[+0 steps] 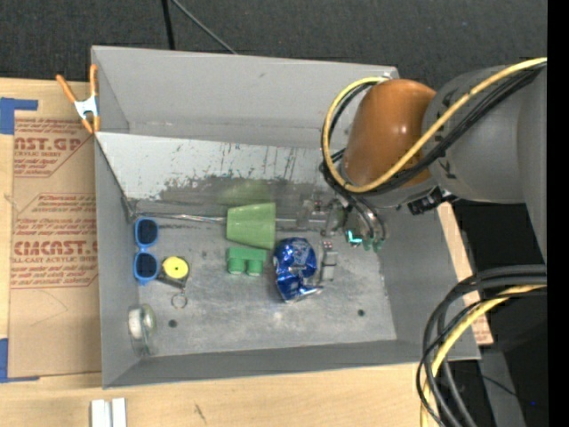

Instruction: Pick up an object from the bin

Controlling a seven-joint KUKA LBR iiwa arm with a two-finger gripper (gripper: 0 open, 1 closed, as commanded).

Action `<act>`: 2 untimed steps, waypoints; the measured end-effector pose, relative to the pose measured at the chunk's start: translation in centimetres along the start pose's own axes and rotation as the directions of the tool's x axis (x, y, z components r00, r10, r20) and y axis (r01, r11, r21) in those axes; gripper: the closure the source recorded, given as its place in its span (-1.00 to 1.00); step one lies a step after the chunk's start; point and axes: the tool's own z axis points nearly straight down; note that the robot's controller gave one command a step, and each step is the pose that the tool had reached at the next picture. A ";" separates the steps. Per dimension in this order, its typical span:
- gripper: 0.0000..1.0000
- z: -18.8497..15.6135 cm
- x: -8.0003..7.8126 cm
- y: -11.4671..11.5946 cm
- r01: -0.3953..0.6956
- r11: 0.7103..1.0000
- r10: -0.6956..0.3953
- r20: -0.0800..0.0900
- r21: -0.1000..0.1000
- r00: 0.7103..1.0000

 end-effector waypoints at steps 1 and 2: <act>-1.00 6.5 -0.1 1.6 0.559 0.829 -0.559 0.002 0.005 0.829; -1.00 3.6 -0.6 2.8 0.773 0.635 -0.773 0.008 0.007 0.635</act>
Offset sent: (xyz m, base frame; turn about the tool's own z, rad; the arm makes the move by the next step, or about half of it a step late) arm 0.0000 0.0164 -0.0666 -0.5917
